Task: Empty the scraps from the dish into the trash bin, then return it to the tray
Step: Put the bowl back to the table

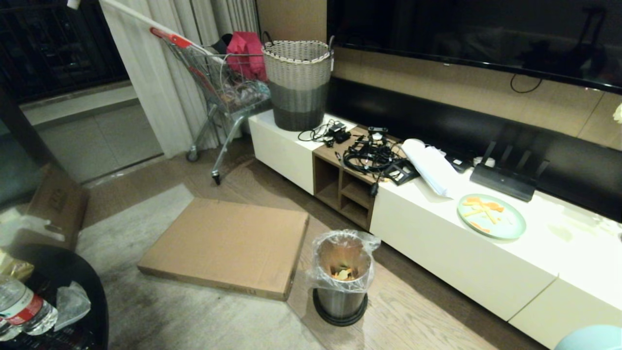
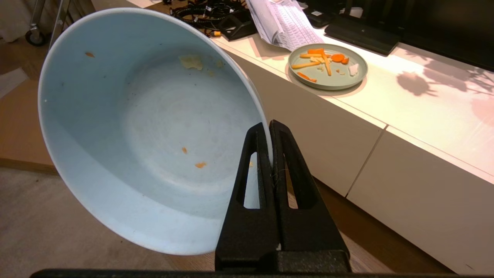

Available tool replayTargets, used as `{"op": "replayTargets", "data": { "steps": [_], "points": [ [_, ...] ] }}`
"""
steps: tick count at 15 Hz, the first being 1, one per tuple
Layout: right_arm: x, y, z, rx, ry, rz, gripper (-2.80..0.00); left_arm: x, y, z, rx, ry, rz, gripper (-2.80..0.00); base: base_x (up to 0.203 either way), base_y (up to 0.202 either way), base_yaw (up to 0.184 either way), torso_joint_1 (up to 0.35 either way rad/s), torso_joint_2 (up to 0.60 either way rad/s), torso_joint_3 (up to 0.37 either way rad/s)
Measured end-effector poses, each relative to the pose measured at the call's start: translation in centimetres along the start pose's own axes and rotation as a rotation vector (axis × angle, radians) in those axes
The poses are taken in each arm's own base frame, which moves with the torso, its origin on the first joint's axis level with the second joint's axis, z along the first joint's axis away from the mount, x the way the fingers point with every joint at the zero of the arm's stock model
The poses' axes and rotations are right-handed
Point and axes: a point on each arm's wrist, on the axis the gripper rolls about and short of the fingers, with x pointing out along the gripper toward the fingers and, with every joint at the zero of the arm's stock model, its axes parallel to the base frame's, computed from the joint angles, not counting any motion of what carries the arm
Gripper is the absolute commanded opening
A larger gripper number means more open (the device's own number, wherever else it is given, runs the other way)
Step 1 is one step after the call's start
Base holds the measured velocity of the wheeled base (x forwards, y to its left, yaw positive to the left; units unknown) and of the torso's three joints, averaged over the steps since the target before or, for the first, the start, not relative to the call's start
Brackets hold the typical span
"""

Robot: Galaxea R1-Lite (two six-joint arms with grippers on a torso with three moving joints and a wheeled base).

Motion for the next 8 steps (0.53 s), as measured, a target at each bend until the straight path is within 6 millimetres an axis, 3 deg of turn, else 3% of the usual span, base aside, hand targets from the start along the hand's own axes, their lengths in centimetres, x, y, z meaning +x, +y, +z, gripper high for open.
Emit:
{"op": "replayTargets", "data": {
  "steps": [2,8],
  "points": [
    [0.00,0.00,-0.01,0.000,0.001,0.000,-2.80,0.00,0.00,0.00,-0.001,0.000,0.000,-2.80,-0.032,0.000,0.000,0.005,0.00,0.001],
    [0.00,0.00,0.00,0.000,0.001,0.000,-2.80,0.00,0.00,0.00,-0.001,0.000,0.000,-2.80,-0.182,0.000,0.000,0.004,0.00,0.002]
  ]
}}
